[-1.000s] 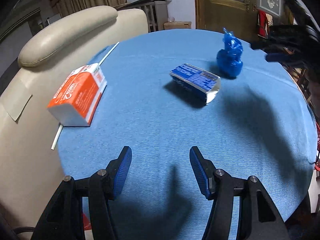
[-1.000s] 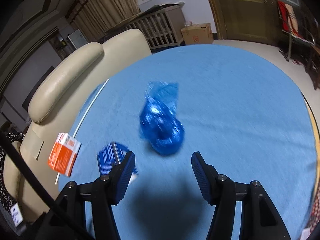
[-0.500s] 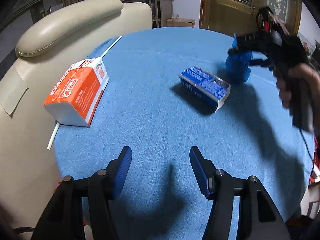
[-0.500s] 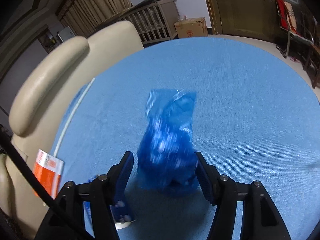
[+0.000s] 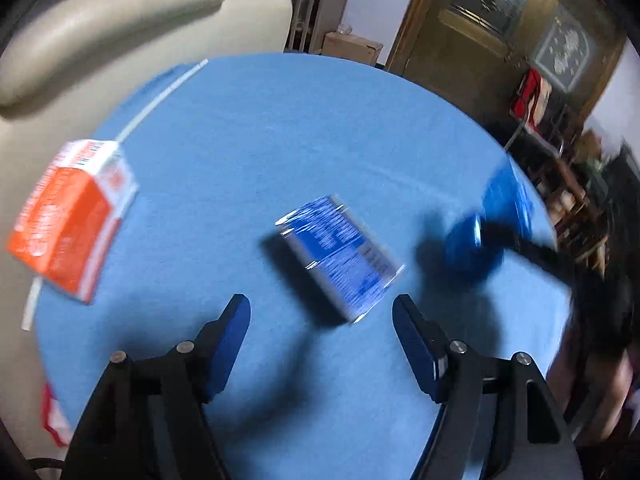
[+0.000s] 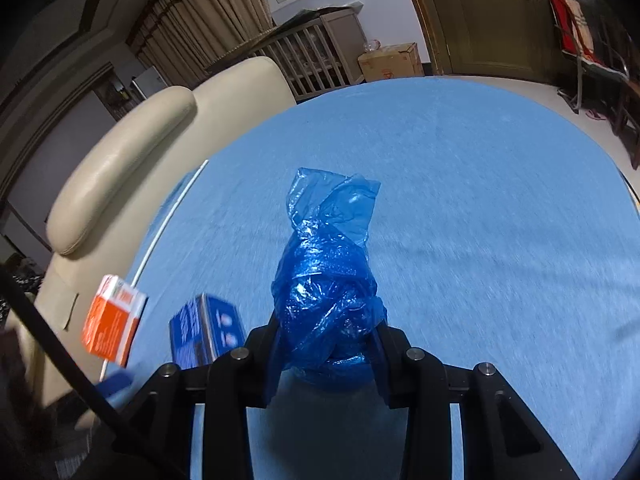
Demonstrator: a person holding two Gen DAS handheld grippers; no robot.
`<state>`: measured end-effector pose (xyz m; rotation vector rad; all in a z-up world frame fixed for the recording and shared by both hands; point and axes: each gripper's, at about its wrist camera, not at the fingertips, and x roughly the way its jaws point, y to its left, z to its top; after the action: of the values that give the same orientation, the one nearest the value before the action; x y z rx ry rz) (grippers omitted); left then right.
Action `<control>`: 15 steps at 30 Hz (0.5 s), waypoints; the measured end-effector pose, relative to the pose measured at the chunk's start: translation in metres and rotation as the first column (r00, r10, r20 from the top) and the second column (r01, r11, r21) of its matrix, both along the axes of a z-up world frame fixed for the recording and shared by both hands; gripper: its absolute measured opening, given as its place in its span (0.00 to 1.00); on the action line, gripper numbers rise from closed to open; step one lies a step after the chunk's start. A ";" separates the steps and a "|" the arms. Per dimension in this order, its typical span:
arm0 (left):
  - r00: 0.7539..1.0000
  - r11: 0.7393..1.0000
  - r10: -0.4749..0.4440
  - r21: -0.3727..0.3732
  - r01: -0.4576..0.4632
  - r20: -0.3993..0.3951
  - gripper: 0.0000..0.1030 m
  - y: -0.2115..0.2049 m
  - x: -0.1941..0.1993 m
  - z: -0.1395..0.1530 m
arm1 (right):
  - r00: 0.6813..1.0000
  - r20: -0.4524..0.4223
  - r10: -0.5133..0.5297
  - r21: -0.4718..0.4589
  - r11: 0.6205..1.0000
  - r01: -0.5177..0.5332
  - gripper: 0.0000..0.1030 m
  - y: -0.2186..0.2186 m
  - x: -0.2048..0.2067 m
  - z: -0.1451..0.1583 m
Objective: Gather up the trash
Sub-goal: 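Grasp the blue foil packet with the left tool and lift it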
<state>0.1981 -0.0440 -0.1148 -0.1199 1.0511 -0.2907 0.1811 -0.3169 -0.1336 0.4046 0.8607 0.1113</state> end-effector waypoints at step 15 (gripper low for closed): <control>0.965 0.990 0.139 -0.006 -0.144 -0.221 0.72 -0.041 0.055 -0.043 | 0.999 0.026 -0.022 0.067 0.998 0.020 0.38 -0.040 -0.083 -0.012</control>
<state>0.2528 -0.0847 -0.1582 -0.2504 1.2527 -0.1619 0.0981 -0.3573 -0.1454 0.4737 0.8281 0.1256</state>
